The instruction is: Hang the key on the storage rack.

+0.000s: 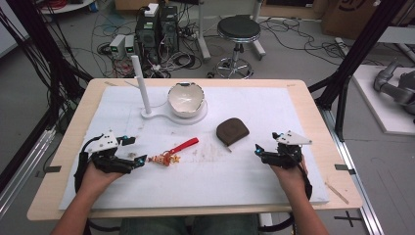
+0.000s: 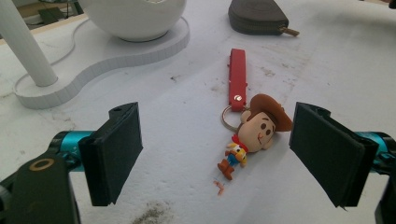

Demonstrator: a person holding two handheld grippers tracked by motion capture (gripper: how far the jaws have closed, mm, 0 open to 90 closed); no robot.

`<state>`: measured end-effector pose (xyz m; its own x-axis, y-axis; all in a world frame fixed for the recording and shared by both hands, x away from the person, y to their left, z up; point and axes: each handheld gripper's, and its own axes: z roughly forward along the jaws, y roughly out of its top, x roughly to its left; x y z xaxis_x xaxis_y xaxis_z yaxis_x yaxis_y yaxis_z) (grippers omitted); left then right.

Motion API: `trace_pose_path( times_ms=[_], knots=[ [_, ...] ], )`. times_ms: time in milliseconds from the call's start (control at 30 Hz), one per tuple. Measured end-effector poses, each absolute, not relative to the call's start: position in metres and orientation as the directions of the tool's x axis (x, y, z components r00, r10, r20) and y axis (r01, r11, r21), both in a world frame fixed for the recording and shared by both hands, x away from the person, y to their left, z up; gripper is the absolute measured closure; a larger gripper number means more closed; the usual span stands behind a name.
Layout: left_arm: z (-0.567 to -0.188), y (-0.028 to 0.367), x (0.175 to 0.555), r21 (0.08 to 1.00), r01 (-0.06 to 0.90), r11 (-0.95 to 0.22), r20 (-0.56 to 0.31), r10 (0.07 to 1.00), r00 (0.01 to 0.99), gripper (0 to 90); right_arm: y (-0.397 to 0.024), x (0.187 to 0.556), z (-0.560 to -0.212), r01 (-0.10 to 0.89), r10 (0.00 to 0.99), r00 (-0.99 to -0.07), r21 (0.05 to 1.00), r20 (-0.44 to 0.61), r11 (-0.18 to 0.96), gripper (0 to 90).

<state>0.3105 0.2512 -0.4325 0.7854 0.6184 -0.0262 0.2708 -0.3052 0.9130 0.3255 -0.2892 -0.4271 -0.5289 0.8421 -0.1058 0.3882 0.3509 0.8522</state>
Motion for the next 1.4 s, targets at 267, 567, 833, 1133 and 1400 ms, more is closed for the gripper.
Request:
trace_pose_path(
  times_ms=[267,567,833,1133,1400],
  knots=[
    [-0.433,0.248,0.312,0.903,0.28,-0.325,-0.02,0.621,0.784,17.1,-0.289,0.326,-0.429,0.403,0.84,-0.536,0.849,-0.085,0.343,20.8],
    [-0.436,0.244,0.315,0.896,0.288,-0.338,-0.028,0.605,0.796,17.1,-0.292,0.323,-0.427,0.404,0.847,-0.524,0.85,-0.089,0.339,20.8],
    [-0.44,0.235,0.318,0.876,0.309,-0.37,-0.039,0.585,0.81,17.0,-0.29,0.322,-0.428,0.4,0.843,-0.53,0.848,-0.096,0.348,20.9],
    [-0.45,0.211,0.324,0.829,0.322,-0.458,-0.03,0.538,0.842,17.0,-0.292,0.32,-0.43,0.402,0.838,-0.537,0.844,-0.096,0.354,21.0],
    [-0.458,0.192,0.327,0.753,0.324,-0.573,0.0,0.492,0.87,23.9,-0.292,0.318,-0.431,0.397,0.828,-0.552,0.841,-0.102,0.368,21.2]
  ],
)
